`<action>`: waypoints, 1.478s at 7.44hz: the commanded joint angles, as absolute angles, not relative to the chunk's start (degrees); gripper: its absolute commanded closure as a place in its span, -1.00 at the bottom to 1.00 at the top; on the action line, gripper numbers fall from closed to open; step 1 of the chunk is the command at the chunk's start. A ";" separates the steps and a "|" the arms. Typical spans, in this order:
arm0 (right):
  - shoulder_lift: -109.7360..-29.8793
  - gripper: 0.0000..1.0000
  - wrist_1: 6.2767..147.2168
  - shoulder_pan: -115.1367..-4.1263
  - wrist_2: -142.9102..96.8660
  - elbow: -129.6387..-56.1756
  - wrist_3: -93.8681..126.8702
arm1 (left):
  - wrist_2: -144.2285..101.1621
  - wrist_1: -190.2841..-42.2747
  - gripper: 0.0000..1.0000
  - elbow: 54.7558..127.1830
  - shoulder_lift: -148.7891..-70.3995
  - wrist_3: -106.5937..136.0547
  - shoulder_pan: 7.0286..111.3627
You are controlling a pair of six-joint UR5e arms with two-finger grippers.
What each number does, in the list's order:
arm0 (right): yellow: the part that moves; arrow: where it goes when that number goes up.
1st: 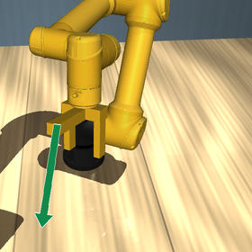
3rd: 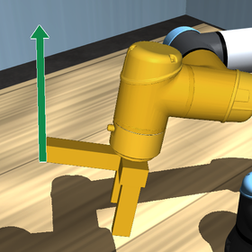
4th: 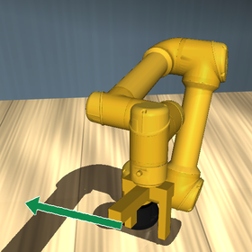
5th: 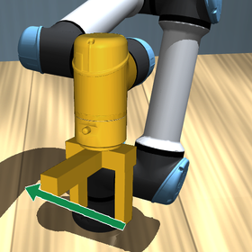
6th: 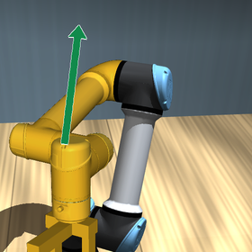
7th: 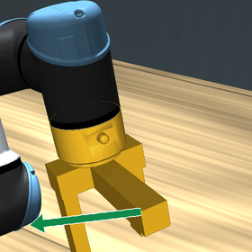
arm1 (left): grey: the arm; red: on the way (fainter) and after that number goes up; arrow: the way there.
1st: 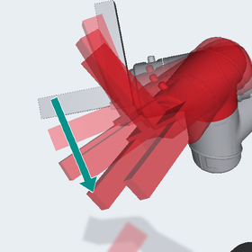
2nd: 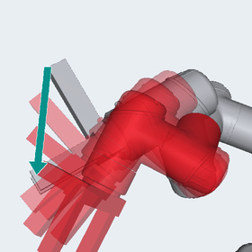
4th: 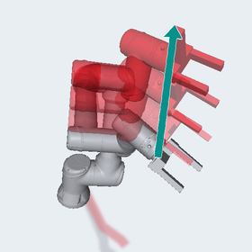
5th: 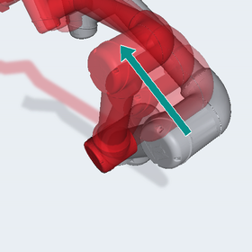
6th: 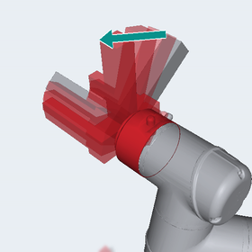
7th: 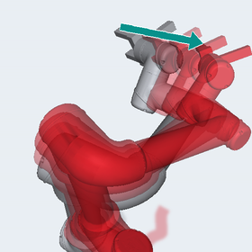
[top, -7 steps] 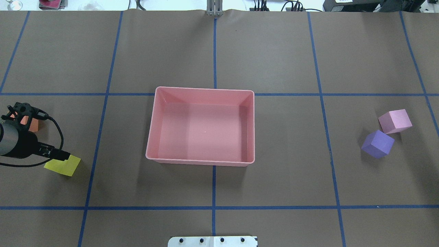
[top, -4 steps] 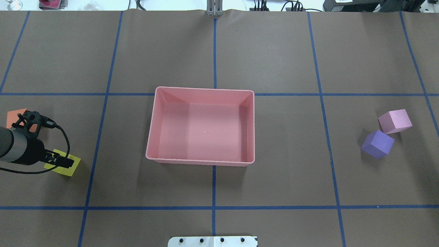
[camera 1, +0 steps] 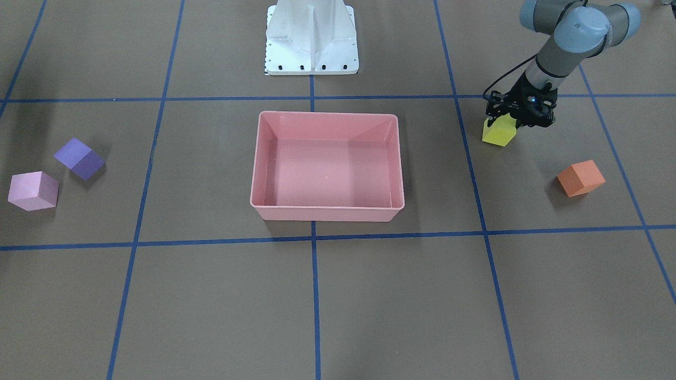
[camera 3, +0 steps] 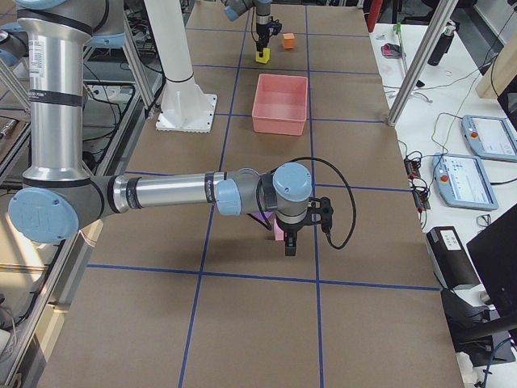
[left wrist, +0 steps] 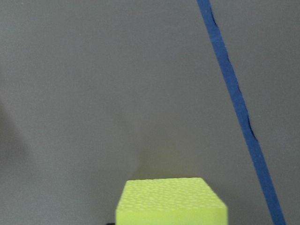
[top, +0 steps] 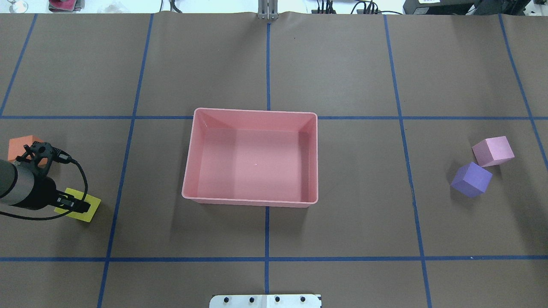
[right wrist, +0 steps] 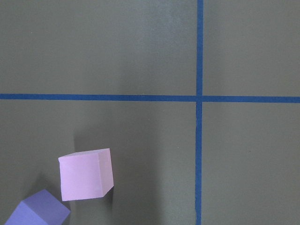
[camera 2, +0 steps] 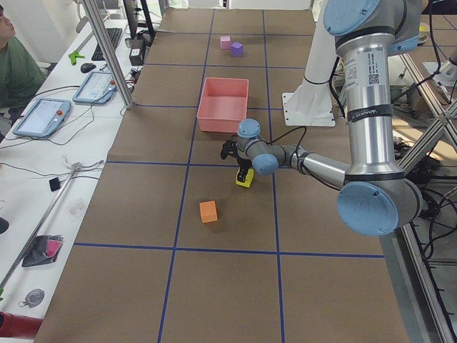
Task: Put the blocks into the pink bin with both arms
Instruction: 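Lower the left gripper onto the yellow-green cube and close it, then carry the yellow-green cube over the bin with left gripper while right descends to purple cube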
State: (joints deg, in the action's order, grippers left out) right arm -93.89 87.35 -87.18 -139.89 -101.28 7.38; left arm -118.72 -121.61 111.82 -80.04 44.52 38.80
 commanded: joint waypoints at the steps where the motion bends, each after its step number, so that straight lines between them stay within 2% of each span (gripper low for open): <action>1: -91.78 -1.00 87.45 -82.21 -140.71 -104.22 7.90 | -129.77 -111.69 1.00 120.19 -80.59 45.53 47.85; 2: -90.97 -0.99 87.28 -78.70 -140.45 -105.63 10.35 | -130.08 -104.31 1.00 123.54 -83.55 45.61 49.12; 4: -88.86 -0.99 87.01 -73.24 -139.93 -109.23 16.67 | -129.99 -88.58 1.00 124.45 -96.87 45.88 51.58; 5: -88.94 -0.99 81.88 -69.99 -136.88 -109.42 16.52 | -129.64 -80.85 1.00 124.37 -103.64 47.45 51.50; 8: -92.71 -1.00 65.95 -60.75 -132.63 -108.81 15.82 | -129.55 -76.47 1.00 122.27 -113.87 56.91 50.28; 11: -93.25 -1.00 64.51 -57.05 -129.11 -106.80 9.32 | -120.18 -70.06 1.00 114.99 -128.19 64.83 42.57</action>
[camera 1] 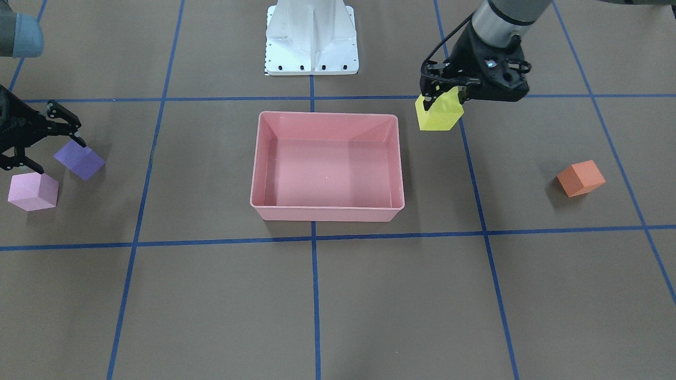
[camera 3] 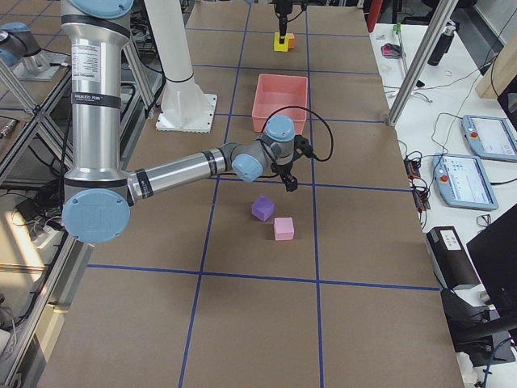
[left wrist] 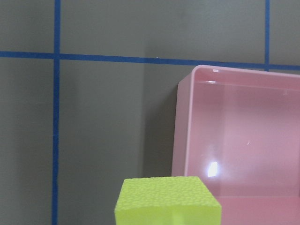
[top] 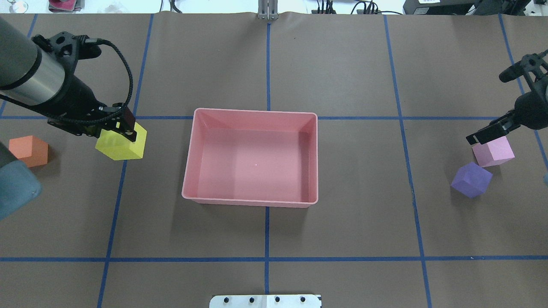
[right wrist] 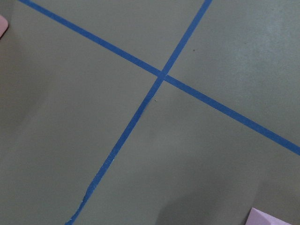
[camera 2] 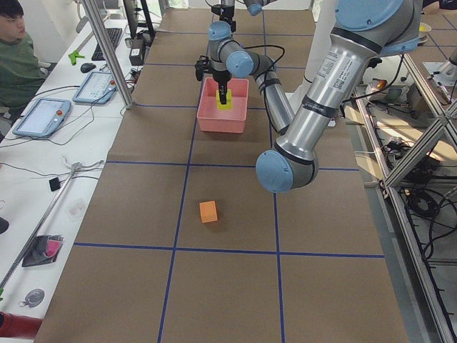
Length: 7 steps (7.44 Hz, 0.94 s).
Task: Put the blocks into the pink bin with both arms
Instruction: 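Carry the yellow-green cube over the bin with left gripper while right descends to purple cube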
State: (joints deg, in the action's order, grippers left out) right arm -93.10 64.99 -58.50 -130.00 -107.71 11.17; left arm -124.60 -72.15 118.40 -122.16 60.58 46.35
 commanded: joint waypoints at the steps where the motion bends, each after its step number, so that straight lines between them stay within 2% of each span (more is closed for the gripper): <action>1: -93.25 -1.00 64.51 -56.69 -128.94 -105.74 9.32 | -118.93 -70.05 1.00 113.74 -130.76 68.26 40.10; 3: -93.34 -1.00 64.51 -56.08 -128.94 -103.55 9.40 | -116.39 -70.14 1.00 107.96 -137.52 72.23 36.76; 7: -95.01 -1.00 64.95 -53.45 -129.11 -102.22 10.19 | -113.47 -71.01 1.00 101.96 -140.80 74.27 32.62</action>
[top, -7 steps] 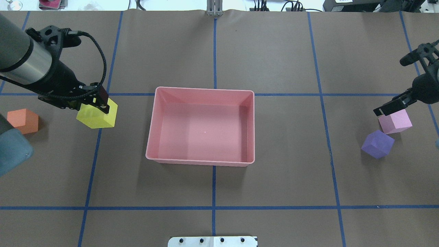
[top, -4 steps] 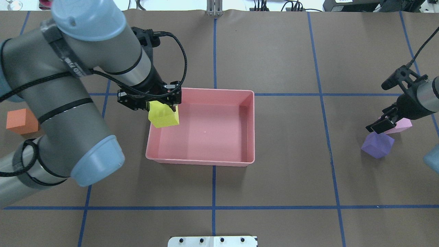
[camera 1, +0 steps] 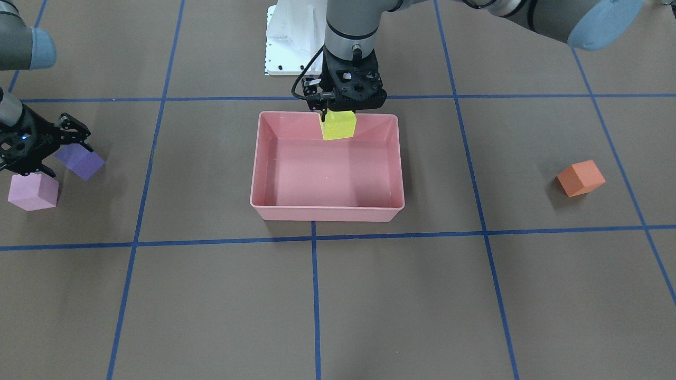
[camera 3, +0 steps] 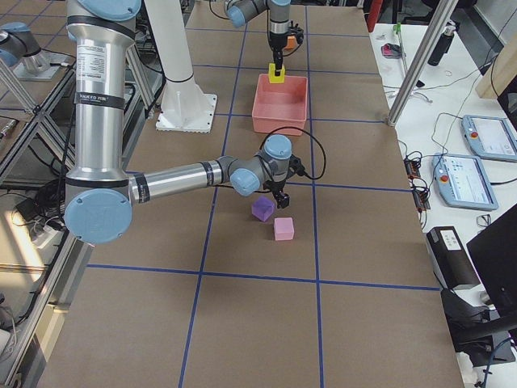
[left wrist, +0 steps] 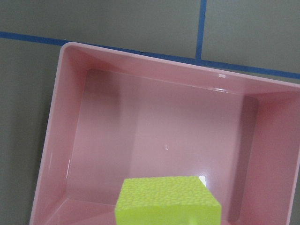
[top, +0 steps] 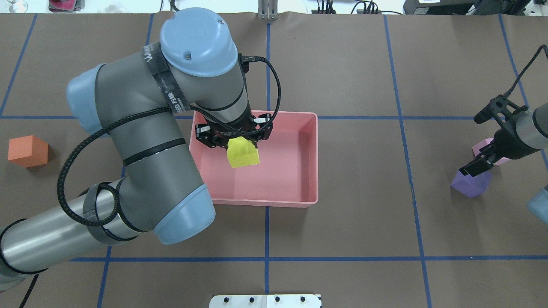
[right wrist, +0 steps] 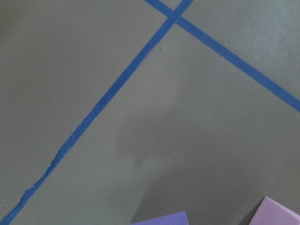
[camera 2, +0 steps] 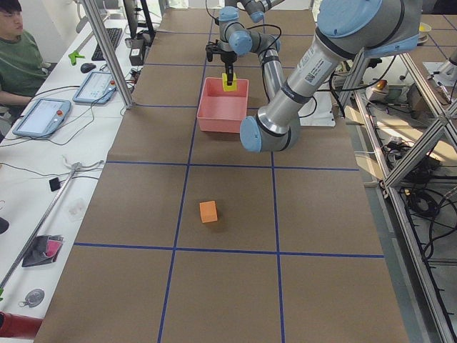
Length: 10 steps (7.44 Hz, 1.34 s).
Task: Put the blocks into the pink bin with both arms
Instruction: 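Carry the yellow-green cube over the bin with left gripper while right descends to purple cube, then open the left gripper to drop the yellow-green cube into the bin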
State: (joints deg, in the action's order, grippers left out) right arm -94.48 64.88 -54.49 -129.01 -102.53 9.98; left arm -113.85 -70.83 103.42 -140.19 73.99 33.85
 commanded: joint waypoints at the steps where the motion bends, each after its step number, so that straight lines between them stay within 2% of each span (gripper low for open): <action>1: -95.18 -1.00 65.13 -52.74 -129.11 -102.13 10.28 | -113.38 -72.06 1.00 101.26 -140.97 74.62 31.82; 6: -96.68 -0.97 65.21 -51.59 -128.94 -101.08 10.28 | -113.38 -74.00 1.00 98.18 -141.86 75.15 30.33; 7: -96.59 -0.63 65.21 -51.59 -129.02 -100.99 10.28 | -113.38 -75.22 -0.55 97.22 -141.86 74.89 29.97; 8: -96.50 0.34 65.04 -51.68 -128.94 -101.07 10.37 | -113.29 -78.11 -1.00 96.77 -141.59 75.06 29.71; 9: -96.42 0.99 65.04 -51.68 -128.94 -101.07 10.37 | -113.38 -78.31 -1.00 96.77 -141.68 75.06 29.71; 10: -96.07 1.00 65.04 -51.77 -129.11 -101.42 10.37 | -113.20 -78.31 -1.00 97.12 -141.77 74.88 29.79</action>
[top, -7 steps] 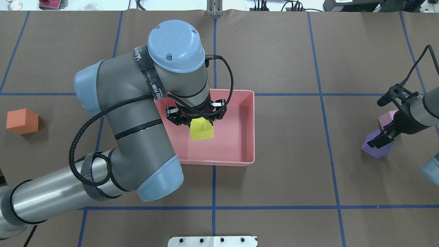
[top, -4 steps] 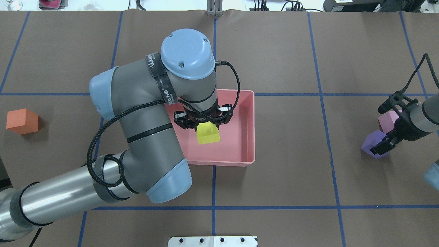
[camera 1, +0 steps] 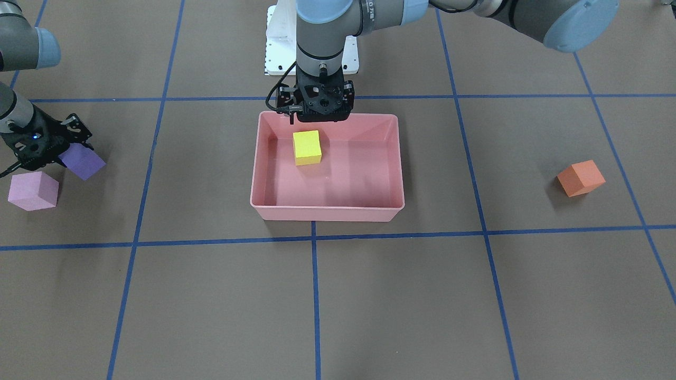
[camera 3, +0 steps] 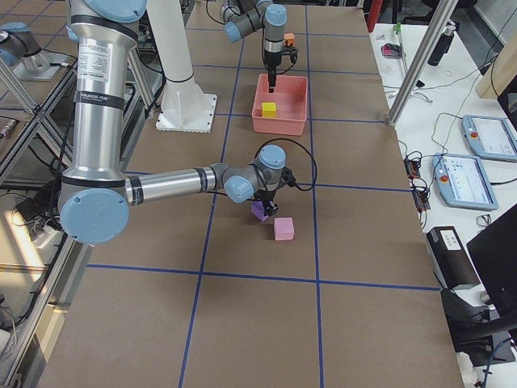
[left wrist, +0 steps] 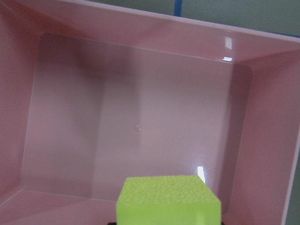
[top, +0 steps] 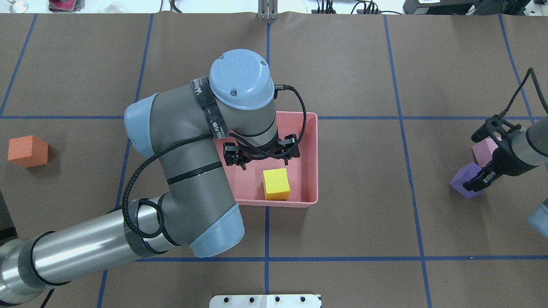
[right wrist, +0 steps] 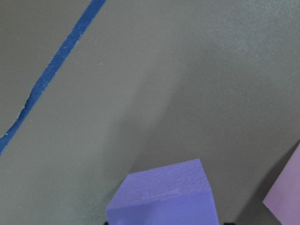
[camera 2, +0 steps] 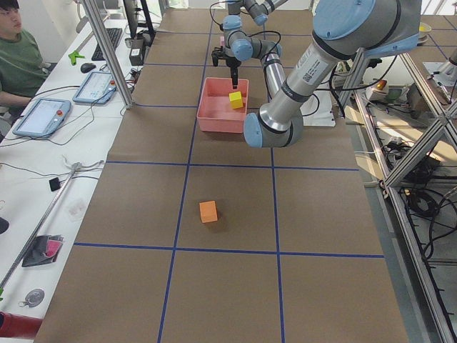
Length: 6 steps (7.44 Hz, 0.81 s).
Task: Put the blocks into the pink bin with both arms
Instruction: 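Open the left gripper to drop the yellow-green cube into the bin, then carry the purple cube with the right gripper toward the bin while the left gripper withdraws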
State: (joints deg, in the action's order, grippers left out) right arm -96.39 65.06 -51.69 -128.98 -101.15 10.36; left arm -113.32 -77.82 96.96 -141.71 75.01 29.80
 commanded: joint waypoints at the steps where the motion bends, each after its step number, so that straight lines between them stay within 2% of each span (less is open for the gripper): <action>1: -95.72 1.00 65.04 -53.16 -129.98 -102.47 10.46 | -110.24 -77.88 -1.00 99.29 -141.68 74.53 30.06; 3: -94.49 1.00 65.56 -57.19 -134.00 -105.64 11.50 | -110.13 -72.38 -0.99 106.92 -140.11 69.74 33.38; 4: -91.79 1.00 67.83 -60.96 -138.99 -106.43 14.73 | -110.13 -63.89 -0.98 113.14 -138.27 60.21 35.75; 6: -84.50 1.00 74.32 -62.23 -142.11 -110.45 27.34 | -110.48 -59.85 -0.98 119.42 -128.38 44.62 41.99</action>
